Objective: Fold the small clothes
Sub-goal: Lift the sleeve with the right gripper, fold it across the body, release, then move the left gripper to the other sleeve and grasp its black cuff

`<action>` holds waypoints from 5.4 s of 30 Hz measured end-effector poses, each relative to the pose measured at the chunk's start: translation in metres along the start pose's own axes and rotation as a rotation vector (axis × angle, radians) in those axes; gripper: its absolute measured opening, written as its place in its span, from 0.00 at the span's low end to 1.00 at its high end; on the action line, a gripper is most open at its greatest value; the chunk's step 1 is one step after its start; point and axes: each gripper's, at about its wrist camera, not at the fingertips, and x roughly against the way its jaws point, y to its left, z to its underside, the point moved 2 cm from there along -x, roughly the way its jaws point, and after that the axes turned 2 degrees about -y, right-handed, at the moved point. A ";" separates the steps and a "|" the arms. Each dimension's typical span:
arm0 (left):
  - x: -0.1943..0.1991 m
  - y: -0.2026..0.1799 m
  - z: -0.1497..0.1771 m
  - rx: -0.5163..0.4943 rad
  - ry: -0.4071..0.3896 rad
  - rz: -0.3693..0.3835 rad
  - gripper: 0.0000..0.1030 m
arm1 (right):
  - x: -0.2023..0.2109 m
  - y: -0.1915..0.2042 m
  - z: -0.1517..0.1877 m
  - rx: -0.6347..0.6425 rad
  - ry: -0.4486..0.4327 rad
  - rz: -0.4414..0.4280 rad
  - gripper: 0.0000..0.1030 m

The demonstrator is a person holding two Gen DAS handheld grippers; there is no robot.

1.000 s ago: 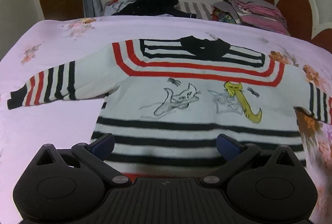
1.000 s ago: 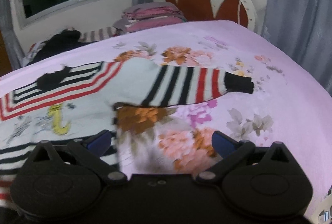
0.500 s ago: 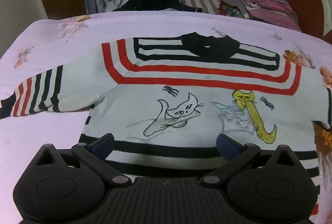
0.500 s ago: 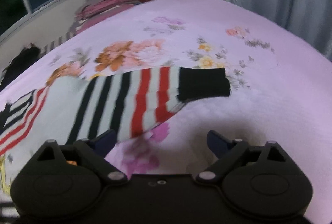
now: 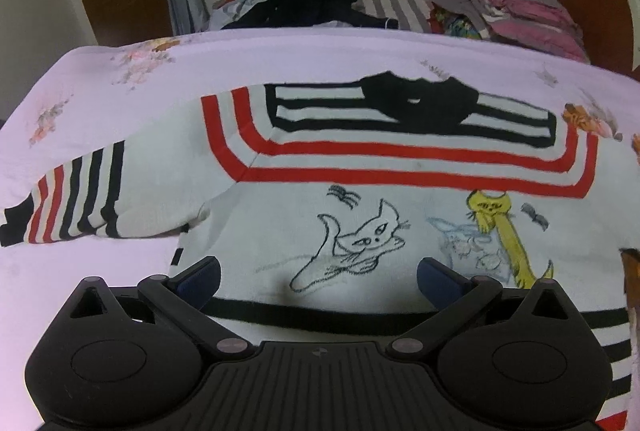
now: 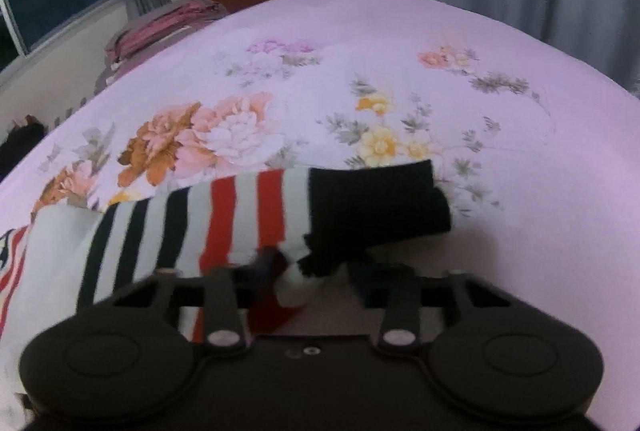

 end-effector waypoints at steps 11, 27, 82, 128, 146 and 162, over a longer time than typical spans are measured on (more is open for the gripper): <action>0.000 0.016 -0.002 0.072 -0.020 0.051 1.00 | 0.038 0.039 -0.014 0.120 -0.150 -0.078 0.08; -0.025 0.066 -0.021 0.131 0.003 0.158 1.00 | 0.095 0.294 0.076 0.438 -0.107 -0.554 0.08; -0.124 0.072 -0.032 0.195 -0.052 0.387 0.02 | 0.043 0.215 0.098 0.441 0.037 -0.330 0.19; -0.122 0.022 -0.033 0.018 -0.029 0.303 0.74 | -0.009 0.273 0.029 0.427 0.002 -0.382 0.38; -0.075 0.070 -0.011 0.132 -0.020 0.203 0.84 | 0.068 0.293 0.101 0.604 0.044 -0.540 0.54; -0.050 0.254 0.051 0.461 -0.009 -0.022 0.84 | 0.123 0.366 0.153 0.659 0.080 -0.699 0.60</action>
